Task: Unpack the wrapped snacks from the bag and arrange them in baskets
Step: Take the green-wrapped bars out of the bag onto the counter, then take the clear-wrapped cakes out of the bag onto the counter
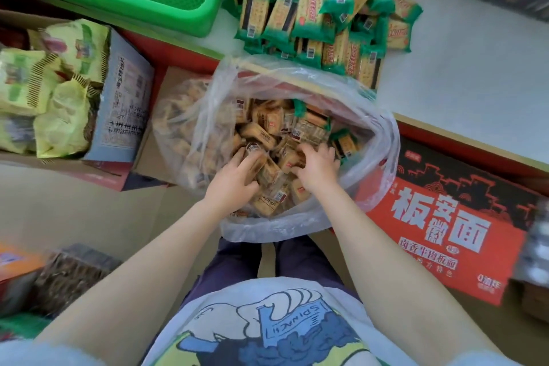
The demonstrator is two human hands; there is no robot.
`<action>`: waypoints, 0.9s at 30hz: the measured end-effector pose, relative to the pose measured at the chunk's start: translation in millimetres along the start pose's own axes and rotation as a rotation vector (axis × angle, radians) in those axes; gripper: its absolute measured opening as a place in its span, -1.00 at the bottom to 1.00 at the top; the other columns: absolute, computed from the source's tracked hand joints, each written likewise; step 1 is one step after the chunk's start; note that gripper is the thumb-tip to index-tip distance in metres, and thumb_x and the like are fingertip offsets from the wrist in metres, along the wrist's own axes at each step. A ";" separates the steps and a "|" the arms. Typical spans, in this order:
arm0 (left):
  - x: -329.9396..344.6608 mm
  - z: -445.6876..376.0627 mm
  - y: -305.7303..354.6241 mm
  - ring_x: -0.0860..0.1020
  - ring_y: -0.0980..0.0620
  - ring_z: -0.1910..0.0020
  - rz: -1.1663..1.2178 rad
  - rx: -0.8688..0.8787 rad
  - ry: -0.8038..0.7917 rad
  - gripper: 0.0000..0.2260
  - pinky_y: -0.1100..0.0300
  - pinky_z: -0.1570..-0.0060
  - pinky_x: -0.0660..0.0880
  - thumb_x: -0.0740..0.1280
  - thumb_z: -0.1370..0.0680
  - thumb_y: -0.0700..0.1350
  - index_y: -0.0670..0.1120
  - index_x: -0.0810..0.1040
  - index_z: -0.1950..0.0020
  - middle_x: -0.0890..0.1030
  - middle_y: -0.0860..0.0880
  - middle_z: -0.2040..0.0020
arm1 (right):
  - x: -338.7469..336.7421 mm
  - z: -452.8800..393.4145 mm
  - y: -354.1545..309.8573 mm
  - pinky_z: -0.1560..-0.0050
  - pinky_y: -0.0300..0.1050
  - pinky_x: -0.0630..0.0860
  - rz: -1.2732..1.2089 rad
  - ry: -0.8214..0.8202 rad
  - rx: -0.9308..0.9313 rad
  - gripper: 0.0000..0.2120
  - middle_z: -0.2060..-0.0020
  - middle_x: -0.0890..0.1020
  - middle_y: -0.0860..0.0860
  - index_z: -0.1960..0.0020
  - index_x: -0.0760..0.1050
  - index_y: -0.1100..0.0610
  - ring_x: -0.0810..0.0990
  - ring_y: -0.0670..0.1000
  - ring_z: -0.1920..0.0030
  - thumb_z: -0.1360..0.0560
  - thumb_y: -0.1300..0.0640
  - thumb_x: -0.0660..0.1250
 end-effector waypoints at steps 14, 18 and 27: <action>-61.3 9.9 136.2 0.70 -0.06 0.00 1.023 0.021 -0.046 -0.72 -0.01 -0.03 0.64 0.46 -0.54 -0.01 -0.08 0.59 -0.21 0.71 -0.07 -0.04 | -109.2 82.4 20.2 0.00 -0.09 0.65 -1.241 0.028 0.005 -0.73 -0.05 0.72 0.03 -0.26 0.57 0.10 0.70 0.01 -0.06 -0.65 0.01 0.26; -61.3 -12.8 217.6 0.71 -0.05 0.12 1.041 0.087 -0.028 -0.84 0.08 0.13 0.66 0.46 -0.55 -0.14 -0.11 0.60 -0.11 0.71 -0.14 0.02 | -140.6 91.6 77.8 0.25 -0.14 0.50 -1.318 0.006 -0.006 -0.72 0.06 0.69 0.10 -0.21 0.57 0.20 0.62 0.04 0.20 -0.62 0.03 0.34; 32.4 -90.5 338.2 0.20 -0.12 -0.53 -0.301 0.246 0.067 -0.51 -0.06 -0.47 0.14 0.24 -0.61 0.10 -0.01 0.33 -0.52 0.29 -0.09 -0.54 | -219.2 34.0 296.8 0.44 -0.17 0.45 -1.238 0.361 0.474 -0.71 0.29 0.64 0.09 -0.08 0.58 0.14 0.49 -0.04 0.43 -0.57 -0.08 0.37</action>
Point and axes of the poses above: each hand's wrist, its own z-axis away from the middle knuckle, its own x-axis out of the palm, y = z × x, the point moved 7 cm from there along -z, towards the middle knuckle
